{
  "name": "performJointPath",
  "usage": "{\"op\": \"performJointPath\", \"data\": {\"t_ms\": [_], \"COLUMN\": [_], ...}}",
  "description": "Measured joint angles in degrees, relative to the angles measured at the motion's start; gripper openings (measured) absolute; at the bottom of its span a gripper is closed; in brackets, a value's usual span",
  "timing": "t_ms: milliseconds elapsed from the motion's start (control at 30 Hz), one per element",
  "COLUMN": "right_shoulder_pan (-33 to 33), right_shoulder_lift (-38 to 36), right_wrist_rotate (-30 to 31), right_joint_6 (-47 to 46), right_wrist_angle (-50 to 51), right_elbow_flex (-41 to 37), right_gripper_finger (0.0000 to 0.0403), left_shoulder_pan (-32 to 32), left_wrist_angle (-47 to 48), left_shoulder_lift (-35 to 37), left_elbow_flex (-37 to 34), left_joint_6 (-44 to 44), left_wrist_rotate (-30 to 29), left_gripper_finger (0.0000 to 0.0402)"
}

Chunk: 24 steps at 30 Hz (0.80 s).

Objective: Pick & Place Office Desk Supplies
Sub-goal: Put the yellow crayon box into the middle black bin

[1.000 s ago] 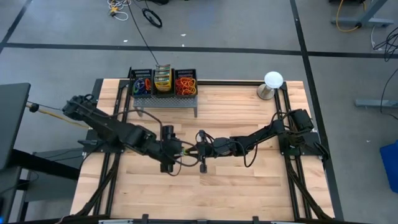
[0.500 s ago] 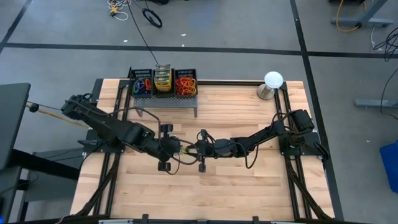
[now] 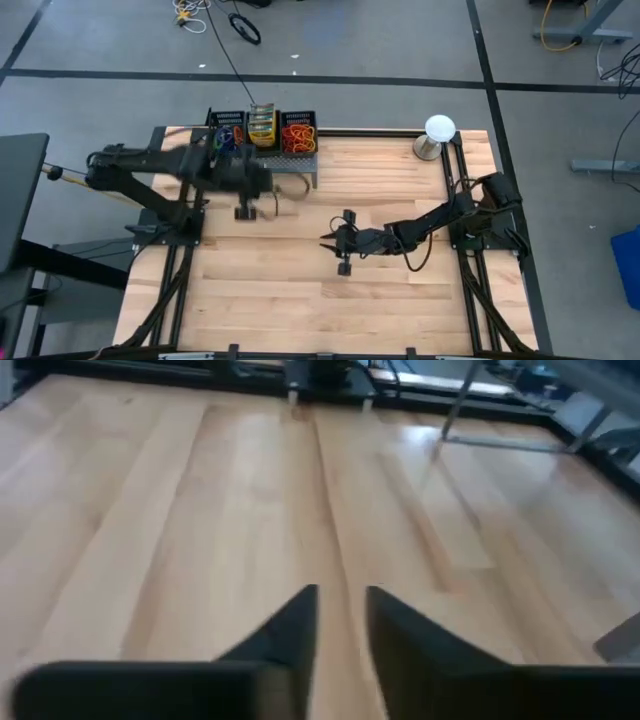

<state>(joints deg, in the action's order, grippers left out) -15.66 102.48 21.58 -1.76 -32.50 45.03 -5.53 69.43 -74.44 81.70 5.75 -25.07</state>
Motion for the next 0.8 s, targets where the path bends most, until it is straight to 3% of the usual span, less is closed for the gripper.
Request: {"op": "performJointPath", "data": {"t_ms": [133, 367, 600, 800], "right_shoulder_pan": [0.09, 0.02, 0.02, 0.13], "right_shoulder_lift": [0.0, 0.0, 0.0, 0.0], "right_wrist_rotate": [-2.04, -3.89, -4.06, -4.04], "right_joint_6": [0.08, 1.59, 1.68, 2.05], "right_wrist_angle": [-3.51, -3.75, -3.36, -3.34], "right_elbow_flex": [-2.55, -2.69, -2.69, -2.69], "right_gripper_finger": [0.0013, 0.0028, 0.0006, 0.0011], "left_shoulder_pan": [10.92, 27.27, 35.04, 36.82], "left_wrist_angle": [1.05, -1.56, -4.0, -4.47], "left_shoulder_lift": [0.36, 0.32, -0.88, -3.52], "left_elbow_flex": [3.5, 5.07, 5.04, 5.04], "left_joint_6": [10.08, 22.38, 26.52, 28.79], "left_wrist_rotate": [2.94, 7.41, 14.91, 15.09], "left_gripper_finger": [0.0051, 0.0051, 0.0052, 0.0052]}}
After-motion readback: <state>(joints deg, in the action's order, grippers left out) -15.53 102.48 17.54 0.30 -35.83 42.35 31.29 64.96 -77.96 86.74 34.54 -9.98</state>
